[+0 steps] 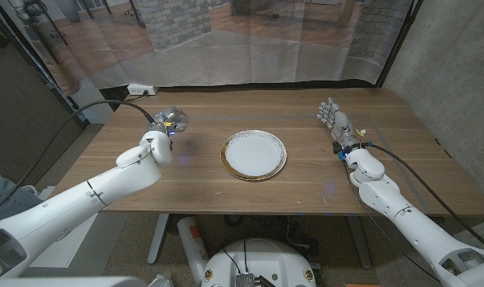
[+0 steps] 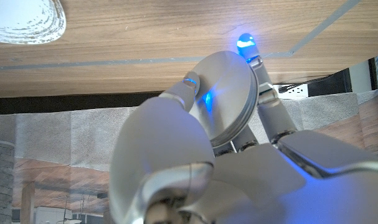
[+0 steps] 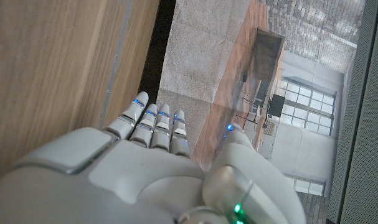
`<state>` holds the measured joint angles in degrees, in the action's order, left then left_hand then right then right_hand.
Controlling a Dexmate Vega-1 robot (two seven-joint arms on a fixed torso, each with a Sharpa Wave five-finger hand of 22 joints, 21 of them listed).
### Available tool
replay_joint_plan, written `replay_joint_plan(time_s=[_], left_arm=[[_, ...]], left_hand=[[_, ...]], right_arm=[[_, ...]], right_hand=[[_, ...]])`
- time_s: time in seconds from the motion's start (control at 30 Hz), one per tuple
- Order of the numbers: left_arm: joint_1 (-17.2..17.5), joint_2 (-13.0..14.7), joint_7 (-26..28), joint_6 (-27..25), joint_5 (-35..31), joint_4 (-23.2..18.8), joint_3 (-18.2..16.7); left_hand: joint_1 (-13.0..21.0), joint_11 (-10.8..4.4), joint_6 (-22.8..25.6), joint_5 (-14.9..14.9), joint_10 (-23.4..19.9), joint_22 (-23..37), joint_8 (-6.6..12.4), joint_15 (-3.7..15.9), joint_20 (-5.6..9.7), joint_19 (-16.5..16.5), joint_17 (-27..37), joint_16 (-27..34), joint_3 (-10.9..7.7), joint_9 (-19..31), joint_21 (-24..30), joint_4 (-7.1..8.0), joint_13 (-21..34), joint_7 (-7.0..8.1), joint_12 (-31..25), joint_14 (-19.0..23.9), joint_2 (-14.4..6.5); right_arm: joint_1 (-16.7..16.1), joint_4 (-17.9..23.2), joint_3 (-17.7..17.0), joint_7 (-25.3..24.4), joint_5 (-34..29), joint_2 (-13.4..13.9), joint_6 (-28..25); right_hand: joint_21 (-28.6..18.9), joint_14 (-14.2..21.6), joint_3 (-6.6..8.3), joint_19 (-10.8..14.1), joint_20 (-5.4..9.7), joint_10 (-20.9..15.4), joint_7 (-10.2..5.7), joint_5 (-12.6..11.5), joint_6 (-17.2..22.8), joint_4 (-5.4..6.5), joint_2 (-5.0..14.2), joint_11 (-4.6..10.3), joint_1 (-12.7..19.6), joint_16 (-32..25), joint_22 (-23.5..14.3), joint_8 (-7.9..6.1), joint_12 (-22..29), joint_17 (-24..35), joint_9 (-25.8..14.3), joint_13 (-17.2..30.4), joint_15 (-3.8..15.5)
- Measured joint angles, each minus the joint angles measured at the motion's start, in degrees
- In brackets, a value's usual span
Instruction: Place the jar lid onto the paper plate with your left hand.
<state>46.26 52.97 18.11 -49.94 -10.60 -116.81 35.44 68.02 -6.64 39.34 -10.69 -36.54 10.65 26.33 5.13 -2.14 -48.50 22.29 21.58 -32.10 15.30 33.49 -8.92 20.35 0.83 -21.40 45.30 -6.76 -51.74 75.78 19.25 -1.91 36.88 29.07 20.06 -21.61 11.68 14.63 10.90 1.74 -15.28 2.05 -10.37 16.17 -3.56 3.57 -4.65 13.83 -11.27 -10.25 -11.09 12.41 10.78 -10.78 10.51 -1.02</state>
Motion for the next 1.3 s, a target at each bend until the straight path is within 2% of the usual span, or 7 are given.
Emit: replay_joint_plan(time_s=[1.3], left_arm=[[0.0, -1.1, -2.4, 3.5, -4.2, -1.6, 0.4]], left_hand=[[-0.4, -0.14, 0.0, 0.3, -0.9, 0.0, 0.44, 0.38, 0.61, 0.6, 0.5, -0.8, -0.35, 0.0, 0.9, -0.04, 1.1, 0.0, 0.9, 1.4, 0.0]], right_arm=[[-0.9, 0.7, -1.0, -0.3, 0.5, 0.6, 0.3]], right_hand=[[0.4, 0.0, 0.0, 0.2, 0.21, -0.1, 0.31, 0.0, 0.3, 0.0, 0.3, -0.09, 0.3, 0.0, -0.3, 0.0, 0.0, 0.0, 0.0, 0.0, 0.0]])
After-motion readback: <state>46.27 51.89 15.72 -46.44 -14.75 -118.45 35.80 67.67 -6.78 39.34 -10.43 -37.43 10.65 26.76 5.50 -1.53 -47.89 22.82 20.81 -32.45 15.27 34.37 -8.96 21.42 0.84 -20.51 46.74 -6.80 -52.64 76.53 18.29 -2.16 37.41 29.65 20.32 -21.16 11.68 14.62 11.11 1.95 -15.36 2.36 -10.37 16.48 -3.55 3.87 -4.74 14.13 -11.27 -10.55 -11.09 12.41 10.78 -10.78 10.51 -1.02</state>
